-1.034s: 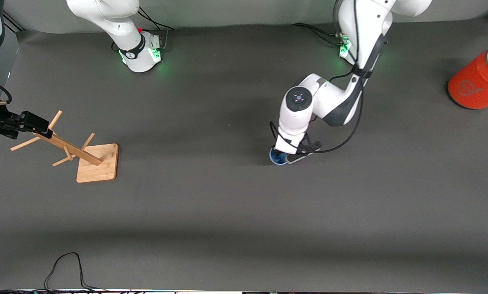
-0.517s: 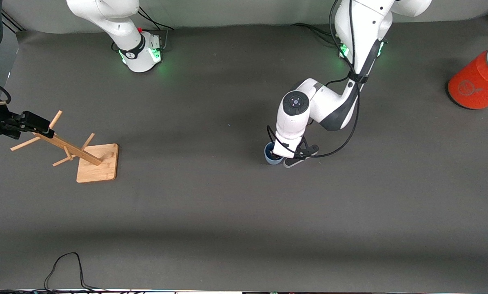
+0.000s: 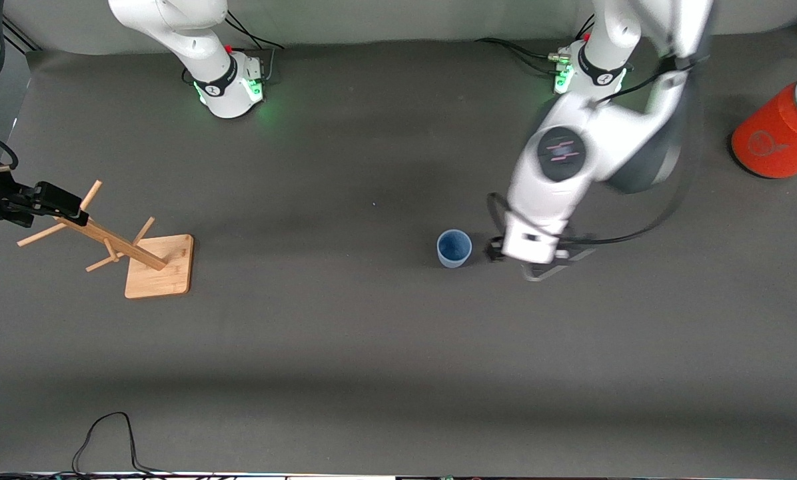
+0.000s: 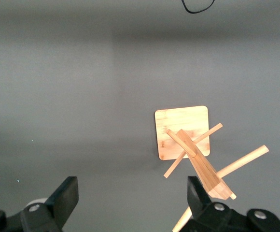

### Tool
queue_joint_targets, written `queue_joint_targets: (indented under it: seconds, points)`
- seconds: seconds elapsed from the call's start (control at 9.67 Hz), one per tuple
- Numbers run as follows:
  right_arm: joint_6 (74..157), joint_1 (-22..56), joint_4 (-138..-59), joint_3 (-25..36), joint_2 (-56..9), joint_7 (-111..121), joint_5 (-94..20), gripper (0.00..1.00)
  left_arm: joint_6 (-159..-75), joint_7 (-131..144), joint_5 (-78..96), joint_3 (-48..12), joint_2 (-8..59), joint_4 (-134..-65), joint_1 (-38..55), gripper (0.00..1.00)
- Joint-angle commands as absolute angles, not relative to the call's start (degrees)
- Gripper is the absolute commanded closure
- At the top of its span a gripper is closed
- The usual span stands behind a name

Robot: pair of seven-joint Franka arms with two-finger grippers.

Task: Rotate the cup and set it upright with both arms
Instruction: 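Open the left gripper and withdraw it from the cup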

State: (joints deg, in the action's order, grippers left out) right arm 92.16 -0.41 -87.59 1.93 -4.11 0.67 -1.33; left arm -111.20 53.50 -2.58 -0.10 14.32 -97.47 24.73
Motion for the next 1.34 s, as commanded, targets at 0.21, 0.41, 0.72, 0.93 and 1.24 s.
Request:
queue_joint_targets:
  seconds: [0.21, 0.41, 0.72, 0.93, 1.24]
  points:
    - [92.02, -0.26, -87.19, 2.20, -4.31, 0.18, -1.41, 0.00, -103.64, 31.17, -2.02, -0.35, 6.34, -98.18, 9.97, 0.00]
    - [92.02, -0.18, -87.19, 2.28, -4.22, 0.18, -1.41, 0.00, -100.13, 24.98, -2.11, -0.35, 3.44, -98.35, 5.99, 0.00]
    - [92.02, -0.18, -87.19, 2.20, -4.22, 0.18, -1.41, 0.00, -95.37, 15.62, -2.20, 0.43, 0.19, -98.96, 3.08, 0.00]
    - [91.93, -0.26, -87.27, 2.20, -4.22, 0.18, -1.41, 0.00, -93.70, 5.05, -2.28, 8.85, -2.01, -98.87, 6.66, 0.00]
    - [91.93, -0.26, -87.27, 2.29, -4.22, 0.18, -1.41, 0.00, -91.58, 3.25, -5.00, 8.79, -2.37, -98.88, 7.46, 0.00]
